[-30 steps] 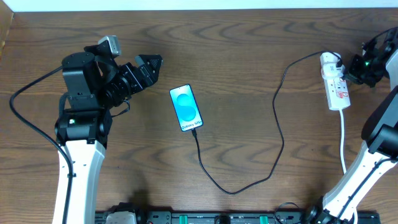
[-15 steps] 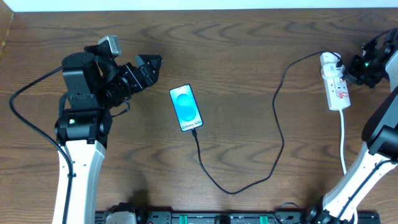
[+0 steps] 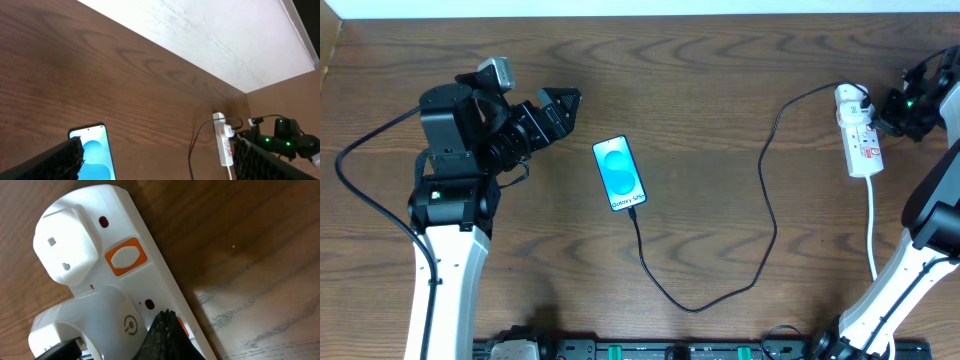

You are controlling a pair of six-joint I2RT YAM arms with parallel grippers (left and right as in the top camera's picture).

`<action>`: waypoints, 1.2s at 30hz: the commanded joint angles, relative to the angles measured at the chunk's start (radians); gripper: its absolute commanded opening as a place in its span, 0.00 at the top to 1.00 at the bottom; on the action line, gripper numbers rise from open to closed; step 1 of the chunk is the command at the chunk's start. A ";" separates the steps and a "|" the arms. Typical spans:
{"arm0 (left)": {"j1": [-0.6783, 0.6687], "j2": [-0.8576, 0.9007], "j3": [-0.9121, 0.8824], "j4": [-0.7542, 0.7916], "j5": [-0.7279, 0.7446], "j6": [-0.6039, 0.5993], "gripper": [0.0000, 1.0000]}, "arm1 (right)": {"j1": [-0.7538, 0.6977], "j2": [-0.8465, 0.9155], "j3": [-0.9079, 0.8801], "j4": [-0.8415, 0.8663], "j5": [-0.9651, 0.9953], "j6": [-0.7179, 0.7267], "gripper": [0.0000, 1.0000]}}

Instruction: Plug charger to phone and switch on socket

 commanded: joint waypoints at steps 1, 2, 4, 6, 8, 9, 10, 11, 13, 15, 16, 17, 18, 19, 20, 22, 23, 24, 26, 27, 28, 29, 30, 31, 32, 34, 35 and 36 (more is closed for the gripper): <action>0.003 0.001 -0.004 -0.001 0.010 0.017 0.05 | 0.090 0.049 -0.082 -0.093 -0.083 -0.001 0.99; 0.003 0.001 -0.004 -0.001 0.010 0.017 0.05 | 0.092 0.049 -0.082 -0.093 -0.069 -0.001 0.99; 0.003 0.001 -0.004 -0.001 0.010 0.017 0.05 | 0.095 0.049 -0.082 -0.093 -0.062 -0.001 0.99; 0.003 0.001 -0.004 -0.001 0.010 0.017 0.05 | 0.097 0.049 -0.082 -0.093 -0.047 0.004 0.99; 0.003 0.001 -0.004 -0.001 0.010 0.017 0.05 | 0.095 0.049 -0.082 -0.083 -0.037 0.012 0.99; 0.003 0.001 -0.004 -0.001 0.010 0.017 0.05 | 0.094 0.048 -0.082 -0.074 -0.019 0.022 0.99; 0.003 0.001 -0.004 -0.001 0.010 0.017 0.05 | 0.089 0.045 -0.082 -0.059 0.017 0.052 0.99; 0.003 0.001 -0.004 -0.001 0.010 0.017 0.05 | 0.084 0.043 -0.081 -0.046 0.030 0.071 0.99; 0.003 0.001 -0.004 -0.002 0.010 0.017 0.05 | 0.066 0.035 -0.079 -0.018 0.022 0.087 0.99; 0.003 0.001 -0.004 -0.001 0.010 0.017 0.05 | 0.050 0.021 -0.078 0.001 -0.008 0.087 0.99; 0.003 0.001 -0.004 -0.001 0.010 0.017 0.05 | 0.039 0.009 -0.077 0.007 -0.016 0.087 0.99; 0.003 0.001 -0.004 -0.001 0.010 0.017 0.05 | 0.027 -0.005 -0.077 0.009 -0.023 0.087 0.99; 0.003 0.001 -0.004 -0.001 0.010 0.017 0.05 | 0.018 -0.017 -0.077 0.008 -0.024 0.087 0.99; 0.003 0.001 -0.004 -0.001 0.010 0.017 0.05 | 0.006 -0.036 -0.077 0.008 -0.026 0.087 0.99; 0.003 0.001 -0.004 -0.001 0.010 0.017 0.05 | -0.008 -0.058 -0.077 0.008 -0.026 0.087 0.99; 0.003 0.001 -0.004 -0.002 0.010 0.017 0.05 | -0.034 -0.111 -0.077 0.000 -0.031 0.087 0.99; 0.003 0.001 -0.004 -0.001 0.010 0.017 0.05 | -0.049 -0.148 -0.077 -0.010 -0.038 0.087 0.99; 0.003 0.001 -0.004 -0.001 0.010 0.017 0.05 | -0.060 -0.178 -0.077 -0.019 -0.044 0.087 0.99; 0.003 0.001 -0.004 -0.001 0.010 0.017 0.05 | -0.077 -0.240 -0.077 -0.041 -0.060 0.086 0.99; 0.003 0.001 -0.004 -0.001 0.010 0.017 0.05 | -0.083 -0.272 -0.077 -0.052 -0.066 0.086 0.98; 0.003 0.001 -0.004 -0.002 0.010 0.017 0.05 | -0.086 -0.304 -0.077 -0.065 -0.067 0.086 0.97; 0.003 0.001 -0.004 -0.001 0.010 0.017 0.05 | -0.087 -0.334 -0.077 -0.075 -0.067 0.085 0.96; 0.003 0.001 -0.004 -0.001 0.010 0.017 0.05 | -0.088 -0.371 -0.077 -0.088 -0.066 0.082 0.95; 0.003 0.001 -0.004 -0.001 0.010 0.017 0.05 | -0.086 -0.402 -0.077 -0.096 -0.069 0.070 0.92; 0.003 0.001 -0.004 -0.001 0.010 0.017 0.05 | -0.084 -0.436 -0.077 -0.106 -0.076 0.053 0.90; 0.003 0.001 -0.004 -0.001 0.010 0.017 0.05 | -0.072 -0.502 -0.077 -0.126 -0.087 0.023 0.85; 0.003 0.001 -0.004 -0.001 0.010 0.017 0.05 | -0.064 -0.530 -0.077 -0.134 -0.094 0.007 0.81; 0.003 0.001 -0.004 -0.002 0.010 0.017 0.05 | -0.054 -0.563 -0.077 -0.143 -0.110 -0.015 0.78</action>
